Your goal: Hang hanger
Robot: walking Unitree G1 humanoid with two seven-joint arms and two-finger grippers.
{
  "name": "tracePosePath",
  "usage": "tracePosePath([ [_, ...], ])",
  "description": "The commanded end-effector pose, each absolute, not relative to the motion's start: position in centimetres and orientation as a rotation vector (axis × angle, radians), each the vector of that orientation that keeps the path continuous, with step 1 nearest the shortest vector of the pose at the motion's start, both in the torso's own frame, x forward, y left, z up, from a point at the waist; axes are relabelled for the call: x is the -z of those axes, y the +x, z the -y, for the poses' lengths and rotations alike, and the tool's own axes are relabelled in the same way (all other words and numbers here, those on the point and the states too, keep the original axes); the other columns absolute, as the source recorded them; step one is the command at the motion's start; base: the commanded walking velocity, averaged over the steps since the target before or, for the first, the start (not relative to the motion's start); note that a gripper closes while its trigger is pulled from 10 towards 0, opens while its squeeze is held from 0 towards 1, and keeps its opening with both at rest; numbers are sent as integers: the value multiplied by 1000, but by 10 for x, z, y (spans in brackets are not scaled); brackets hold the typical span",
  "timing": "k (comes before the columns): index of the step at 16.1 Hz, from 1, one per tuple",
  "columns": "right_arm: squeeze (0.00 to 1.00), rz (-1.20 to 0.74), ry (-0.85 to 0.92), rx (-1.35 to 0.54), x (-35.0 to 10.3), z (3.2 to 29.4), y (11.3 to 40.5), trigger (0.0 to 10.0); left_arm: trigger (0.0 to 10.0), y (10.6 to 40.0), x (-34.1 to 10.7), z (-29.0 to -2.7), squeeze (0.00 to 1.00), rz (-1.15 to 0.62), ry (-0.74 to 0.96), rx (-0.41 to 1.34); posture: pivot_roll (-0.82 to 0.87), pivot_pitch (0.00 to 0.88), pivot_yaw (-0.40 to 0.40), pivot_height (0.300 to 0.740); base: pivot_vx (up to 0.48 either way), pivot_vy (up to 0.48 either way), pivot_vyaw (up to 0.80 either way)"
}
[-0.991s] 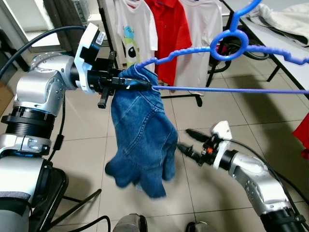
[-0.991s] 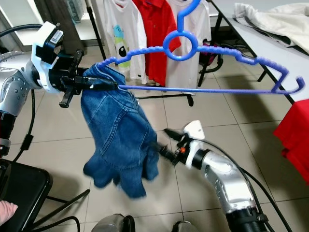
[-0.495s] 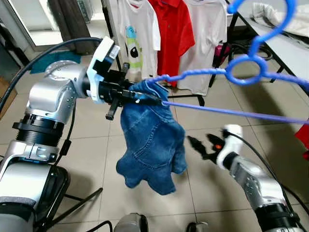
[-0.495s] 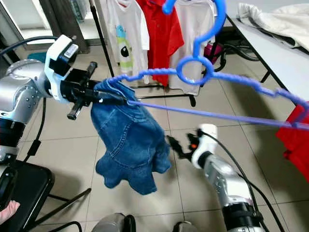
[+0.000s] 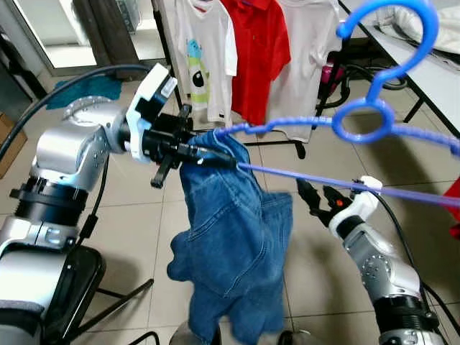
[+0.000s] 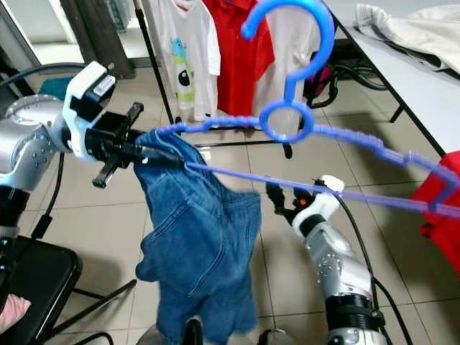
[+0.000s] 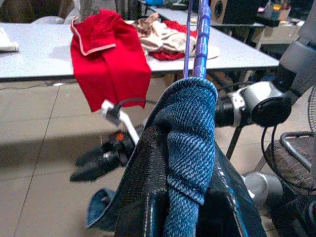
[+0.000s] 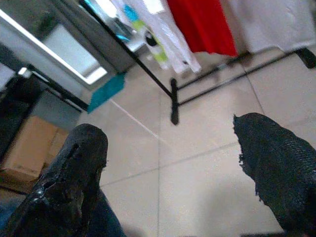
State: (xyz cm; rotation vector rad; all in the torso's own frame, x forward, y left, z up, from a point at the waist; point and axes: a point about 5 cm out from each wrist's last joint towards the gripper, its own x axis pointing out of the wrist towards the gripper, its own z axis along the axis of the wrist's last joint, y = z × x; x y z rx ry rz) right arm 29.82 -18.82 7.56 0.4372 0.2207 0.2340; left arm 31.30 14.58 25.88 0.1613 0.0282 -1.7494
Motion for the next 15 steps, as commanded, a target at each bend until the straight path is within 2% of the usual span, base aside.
tracePosePath([
  [1, 1000, -188, 408, -199, -79, 193, 293, 10000, 0, 313, -255, -156, 0, -33, 192, 1683, 56, 74, 87, 740, 0, 0, 0],
  [2, 0, -184, 362, -161, -78, 199, 287, 10000, 0, 316, -245, -163, 0, -64, 202, 1598, 49, 67, 92, 740, 0, 0, 0],
  [6, 0, -225, 336, -114, -68, 204, 268, 10000, 0, 308, -222, -163, 0, -92, 211, 1521, 39, 40, 93, 740, 0, 0, 0],
  [9, 0, -257, 251, 3, -61, 211, 244, 10000, 0, 323, -184, -161, 0, -136, 268, 1136, 31, 20, 106, 740, 0, 0, 0],
  [12, 0, -231, 222, 98, -72, 213, 227, 10000, 0, 315, -153, -151, 0, -129, 203, 971, 10, 8, 123, 740, 0, 0, 0],
  [14, 0, -234, 172, 145, -78, 209, 215, 10000, 0, 308, -133, -140, 0, -125, 116, 846, -12, 1, 138, 740, 0, 0, -666],
  [15, 0, -251, 169, 182, -77, 209, 211, 10000, 0, 309, -124, -139, 0, -131, 149, 770, -15, 0, 141, 740, 0, 0, -800],
])
